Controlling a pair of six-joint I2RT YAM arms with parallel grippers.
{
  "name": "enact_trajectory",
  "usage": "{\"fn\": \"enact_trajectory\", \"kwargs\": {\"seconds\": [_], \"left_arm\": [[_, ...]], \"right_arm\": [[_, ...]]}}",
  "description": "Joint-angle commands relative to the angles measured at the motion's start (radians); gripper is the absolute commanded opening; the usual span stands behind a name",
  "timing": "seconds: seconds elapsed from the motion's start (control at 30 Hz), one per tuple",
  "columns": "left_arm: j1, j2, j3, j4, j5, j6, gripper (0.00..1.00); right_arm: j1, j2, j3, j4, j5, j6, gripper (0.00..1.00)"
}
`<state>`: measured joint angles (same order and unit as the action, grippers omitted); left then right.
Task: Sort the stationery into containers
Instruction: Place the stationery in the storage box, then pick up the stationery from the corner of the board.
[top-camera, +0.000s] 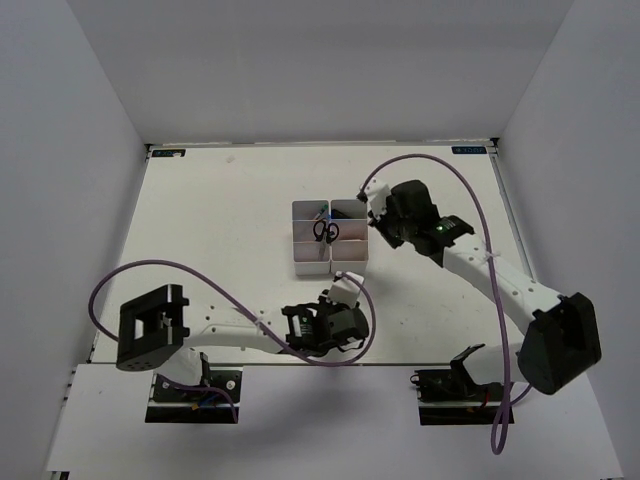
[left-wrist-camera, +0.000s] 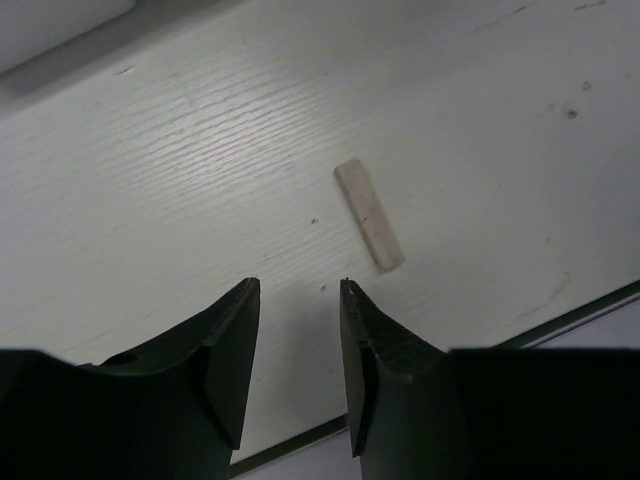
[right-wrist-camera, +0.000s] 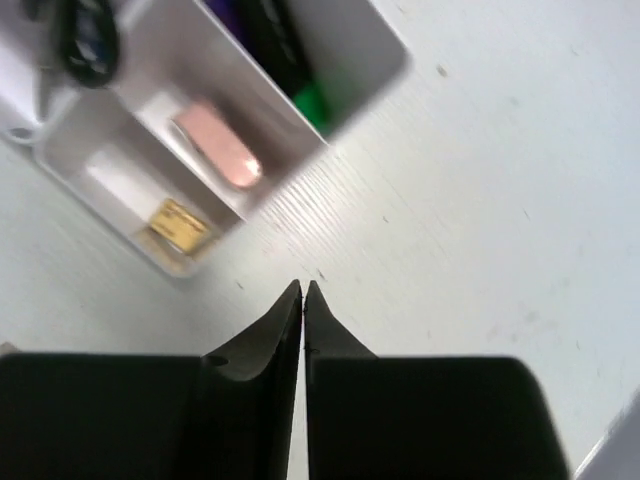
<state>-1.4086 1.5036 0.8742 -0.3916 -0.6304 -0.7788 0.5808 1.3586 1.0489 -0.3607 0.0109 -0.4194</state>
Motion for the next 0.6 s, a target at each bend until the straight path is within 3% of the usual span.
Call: {"fn": "enact_trajectory", "kwargs": {"seconds": [0.0,0.07,0.13,0.33,0.57], "left_arm": [[-0.007,0.064,0.103,0.022,-0.037,-0.039,0.49],[-0.009,0.13,0.134,0.004,-0.052,-0.068,0.51],[-0.007,0.179,0.192,-0.022,-0.074,-0.118,0.52],[-0.006,0.317,0.337,-0.124,-0.115,-0.191,0.56],[0.002,0.386,0.35,-0.207,-0.124,-0.28,0.54]], "right_arm": [[-0.027,-0.068,-0.056,-0.089,0.204,0.178,0.06],[-0.039,-0.12,-0.117,-0.118,0.202,0.212,0.4],[-0.056,-0.164,-0.151,-0.113,0.181,0.232,0.45],[-0.1,-0.233,-0.227,-0.11,0.149,0.274,0.45],[-0.154,-0.276,-0.259,-0.095,0.113,0.289,0.45]]}}
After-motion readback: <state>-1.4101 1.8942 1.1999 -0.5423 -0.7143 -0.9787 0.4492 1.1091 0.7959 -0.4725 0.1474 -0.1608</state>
